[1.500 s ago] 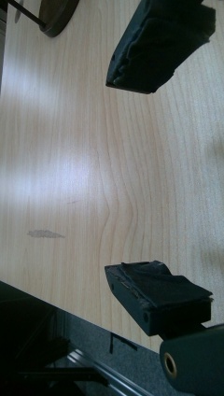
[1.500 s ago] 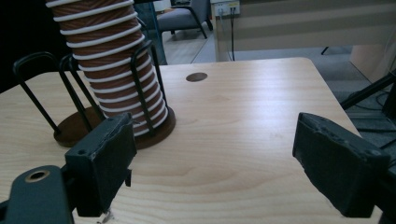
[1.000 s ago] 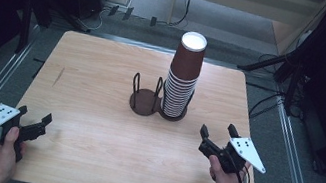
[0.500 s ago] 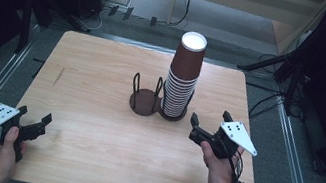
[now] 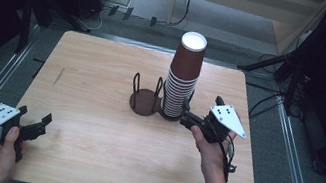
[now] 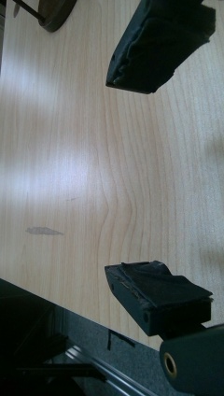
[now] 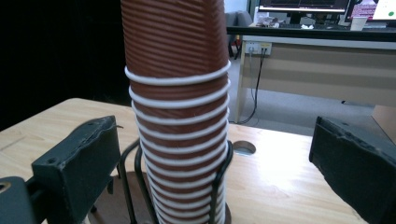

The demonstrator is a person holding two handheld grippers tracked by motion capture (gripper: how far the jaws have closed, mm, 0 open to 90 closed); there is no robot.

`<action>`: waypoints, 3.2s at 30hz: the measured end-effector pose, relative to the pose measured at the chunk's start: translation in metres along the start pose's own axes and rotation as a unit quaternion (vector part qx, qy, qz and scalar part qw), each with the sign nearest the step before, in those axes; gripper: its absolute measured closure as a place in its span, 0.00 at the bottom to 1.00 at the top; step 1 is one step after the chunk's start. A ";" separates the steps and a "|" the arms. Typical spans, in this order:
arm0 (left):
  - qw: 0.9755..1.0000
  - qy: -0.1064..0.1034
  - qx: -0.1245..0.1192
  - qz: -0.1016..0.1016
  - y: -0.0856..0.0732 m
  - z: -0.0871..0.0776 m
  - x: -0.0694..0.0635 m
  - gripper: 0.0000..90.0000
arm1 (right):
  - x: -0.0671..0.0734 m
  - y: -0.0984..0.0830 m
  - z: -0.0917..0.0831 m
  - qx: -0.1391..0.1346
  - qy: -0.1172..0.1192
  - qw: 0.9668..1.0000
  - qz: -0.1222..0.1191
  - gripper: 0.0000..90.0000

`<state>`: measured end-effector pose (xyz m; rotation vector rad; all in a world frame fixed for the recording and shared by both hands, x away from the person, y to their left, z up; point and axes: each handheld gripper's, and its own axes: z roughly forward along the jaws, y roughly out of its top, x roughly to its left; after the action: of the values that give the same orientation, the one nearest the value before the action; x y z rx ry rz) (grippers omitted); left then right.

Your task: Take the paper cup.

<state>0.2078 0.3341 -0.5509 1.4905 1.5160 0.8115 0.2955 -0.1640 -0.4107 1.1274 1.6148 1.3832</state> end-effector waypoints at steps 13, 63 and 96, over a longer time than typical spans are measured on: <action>1.000 0.000 0.003 0.001 0.000 0.001 0.000 0.11 | 0.018 0.025 0.028 -0.011 -0.001 1.000 -0.005 0.00; 1.000 -0.005 0.014 -0.013 0.001 0.002 0.003 0.11 | 0.042 0.041 0.095 -0.017 -0.071 0.997 -0.004 0.10; 1.000 -0.011 0.009 -0.013 0.001 0.002 0.003 0.11 | 0.041 0.106 0.079 -0.071 -0.063 0.995 -0.003 0.11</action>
<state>0.2099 0.3368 -0.5514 1.4859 1.5274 0.7659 0.3705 -0.0936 -0.3184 1.1022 1.4078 1.3708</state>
